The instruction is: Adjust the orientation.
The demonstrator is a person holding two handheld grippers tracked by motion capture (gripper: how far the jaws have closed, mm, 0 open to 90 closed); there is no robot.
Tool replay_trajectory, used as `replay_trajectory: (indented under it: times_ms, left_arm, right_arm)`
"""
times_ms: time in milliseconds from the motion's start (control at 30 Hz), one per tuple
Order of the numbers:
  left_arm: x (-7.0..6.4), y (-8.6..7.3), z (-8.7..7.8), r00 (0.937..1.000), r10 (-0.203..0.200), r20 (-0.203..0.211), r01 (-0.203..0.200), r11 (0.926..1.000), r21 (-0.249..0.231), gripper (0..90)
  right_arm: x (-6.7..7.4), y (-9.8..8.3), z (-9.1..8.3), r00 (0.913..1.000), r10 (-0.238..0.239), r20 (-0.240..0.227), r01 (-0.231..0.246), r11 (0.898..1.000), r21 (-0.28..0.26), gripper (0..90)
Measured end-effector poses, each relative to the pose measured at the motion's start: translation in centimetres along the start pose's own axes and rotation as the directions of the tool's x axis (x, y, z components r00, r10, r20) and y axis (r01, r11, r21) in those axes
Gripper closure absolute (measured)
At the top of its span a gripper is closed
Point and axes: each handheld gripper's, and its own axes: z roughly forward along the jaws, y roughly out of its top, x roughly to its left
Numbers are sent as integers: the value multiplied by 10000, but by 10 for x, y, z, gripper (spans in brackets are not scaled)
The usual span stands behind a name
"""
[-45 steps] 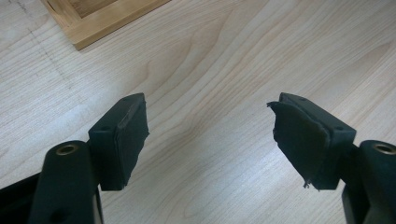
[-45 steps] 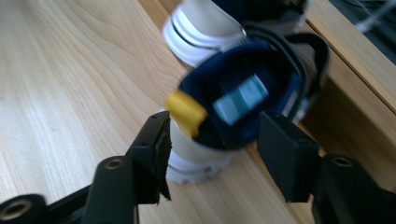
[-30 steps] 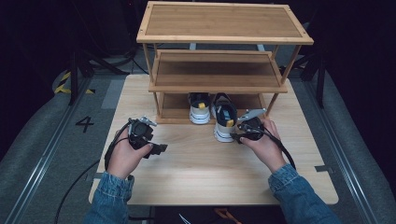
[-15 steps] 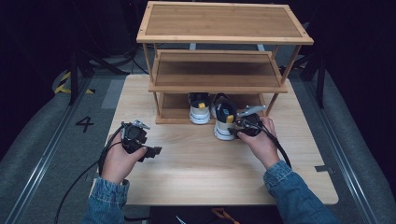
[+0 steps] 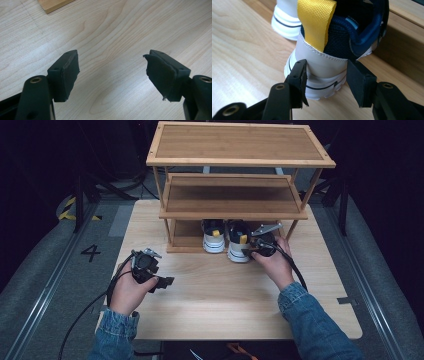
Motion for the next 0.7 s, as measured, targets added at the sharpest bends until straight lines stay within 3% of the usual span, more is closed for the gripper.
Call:
replay_trajectory:
  times_ms: [167, 400, 700]
  left_arm:
    - [-2, 1, -2, 10000, 37, 34, -37, 10000, -75, 267]
    - [-3, 4, 1, 9997, 237, 31, -237, 9997, 12, 270]
    - [-2, 0, 0, 9997, 233, 5, -233, 9997, 18, 270]
  right_arm:
    - [-6, 3, 6, 9996, 281, 100, -281, 9996, -25, 530]
    - [-8, 5, 12, 9984, 167, 543, -163, 9998, -78, 521]
    - [-5, 10, 22, 9969, 202, 758, -178, 9993, -324, 546]
